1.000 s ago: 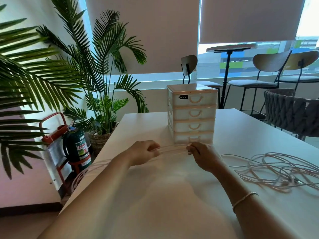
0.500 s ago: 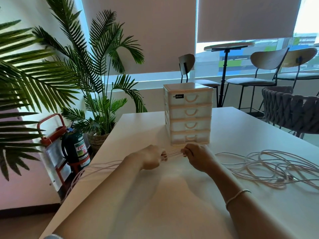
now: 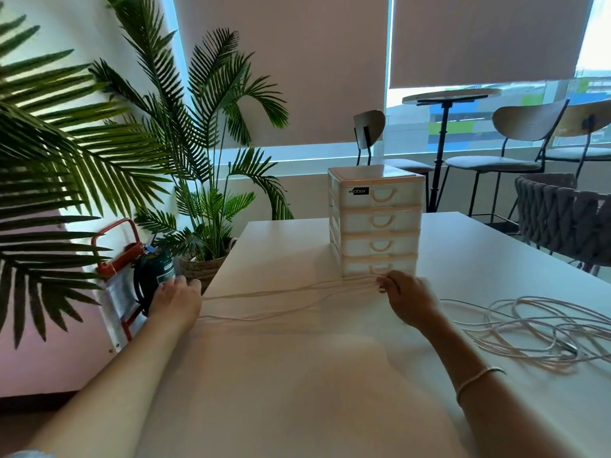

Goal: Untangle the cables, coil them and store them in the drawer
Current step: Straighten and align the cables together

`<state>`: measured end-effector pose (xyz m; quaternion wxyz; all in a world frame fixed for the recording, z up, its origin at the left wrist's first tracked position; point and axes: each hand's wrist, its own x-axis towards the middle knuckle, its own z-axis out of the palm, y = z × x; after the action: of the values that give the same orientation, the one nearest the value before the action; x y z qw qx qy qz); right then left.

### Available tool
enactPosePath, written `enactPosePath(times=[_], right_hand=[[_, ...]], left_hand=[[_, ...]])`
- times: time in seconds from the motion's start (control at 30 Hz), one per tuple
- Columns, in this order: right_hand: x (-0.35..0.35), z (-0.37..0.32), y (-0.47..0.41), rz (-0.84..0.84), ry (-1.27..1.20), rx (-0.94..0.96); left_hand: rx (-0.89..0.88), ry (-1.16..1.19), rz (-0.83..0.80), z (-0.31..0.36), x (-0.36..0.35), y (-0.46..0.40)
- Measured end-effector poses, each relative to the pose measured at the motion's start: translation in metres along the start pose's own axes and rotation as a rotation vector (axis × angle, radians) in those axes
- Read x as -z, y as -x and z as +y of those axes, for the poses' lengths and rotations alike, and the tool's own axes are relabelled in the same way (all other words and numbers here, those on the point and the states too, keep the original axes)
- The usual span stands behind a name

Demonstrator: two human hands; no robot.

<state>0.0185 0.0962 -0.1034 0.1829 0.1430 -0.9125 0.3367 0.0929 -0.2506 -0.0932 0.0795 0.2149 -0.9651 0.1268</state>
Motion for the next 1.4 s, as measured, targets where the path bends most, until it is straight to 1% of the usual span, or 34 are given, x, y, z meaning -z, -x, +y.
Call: enactPosePath(times=[0.03, 0.1, 0.13, 0.17, 0.23, 0.3, 0.37, 0.43, 0.5, 0.57, 0.63, 0.73, 0.83, 0.87, 1.03, 1.13, 1.2, 1.4], right_hand=[[-0.001, -0.001, 0.0, 0.005, 0.01, 0.005], [-0.005, -0.003, -0.001, 0.002, 0.032, 0.021], [-0.006, -0.005, -0.001, -0.005, 0.028, 0.03], [-0.006, -0.006, -0.001, -0.014, 0.017, 0.041], [-0.005, -0.007, 0.0, -0.029, -0.008, 0.062], [-0.003, -0.008, 0.001, -0.045, -0.019, 0.086], [-0.002, -0.009, 0.003, -0.084, -0.021, 0.12], [-0.002, -0.009, 0.005, -0.126, -0.043, 0.157], [-0.001, -0.009, 0.005, -0.143, -0.07, 0.183], [0.0, -0.009, 0.006, -0.17, -0.066, 0.203], [0.001, -0.011, 0.006, -0.243, -0.043, 0.19], [0.005, -0.011, 0.005, -0.387, -0.107, 0.121], [0.012, -0.005, 0.003, -0.508, -0.265, -0.008], [0.013, -0.004, 0.003, -0.533, -0.277, -0.032], [0.012, -0.008, -0.008, -0.479, -0.009, 0.033], [0.012, -0.01, -0.01, -0.466, -0.001, 0.032], [0.009, -0.012, -0.008, -0.478, -0.026, 0.033], [0.003, -0.027, 0.003, -0.52, -0.12, 0.029]], left_hand=[[0.054, -0.063, -0.034, 0.005, 0.008, 0.003], [0.113, -0.064, -0.147, 0.022, 0.027, 0.008], [0.073, -0.019, -0.183, 0.034, 0.035, 0.008], [-0.018, 0.065, -0.2, 0.048, 0.042, 0.008], [-0.264, 0.335, -0.205, 0.083, 0.055, 0.011], [-0.425, 0.635, -0.171, 0.12, 0.065, 0.026], [-0.49, 0.811, -0.139, 0.154, 0.07, 0.04], [-0.493, 0.898, -0.125, 0.177, 0.069, 0.048], [-0.477, 0.921, -0.089, 0.188, 0.065, 0.05], [-0.467, 0.891, -0.053, 0.193, 0.057, 0.049], [-0.472, 0.876, -0.035, 0.193, 0.05, 0.048], [-0.492, 0.904, -0.017, 0.184, 0.044, 0.043], [-0.462, 0.953, 0.007, 0.17, 0.036, 0.035], [-0.46, 0.961, 0.009, 0.166, 0.032, 0.033], [-0.506, 1.027, -0.042, 0.17, 0.024, 0.034], [-0.483, 1.053, 0.037, 0.171, 0.026, 0.034], [-0.423, 1.051, 0.103, 0.171, 0.026, 0.031], [-0.357, 1.03, 0.202, 0.168, 0.027, 0.024]])
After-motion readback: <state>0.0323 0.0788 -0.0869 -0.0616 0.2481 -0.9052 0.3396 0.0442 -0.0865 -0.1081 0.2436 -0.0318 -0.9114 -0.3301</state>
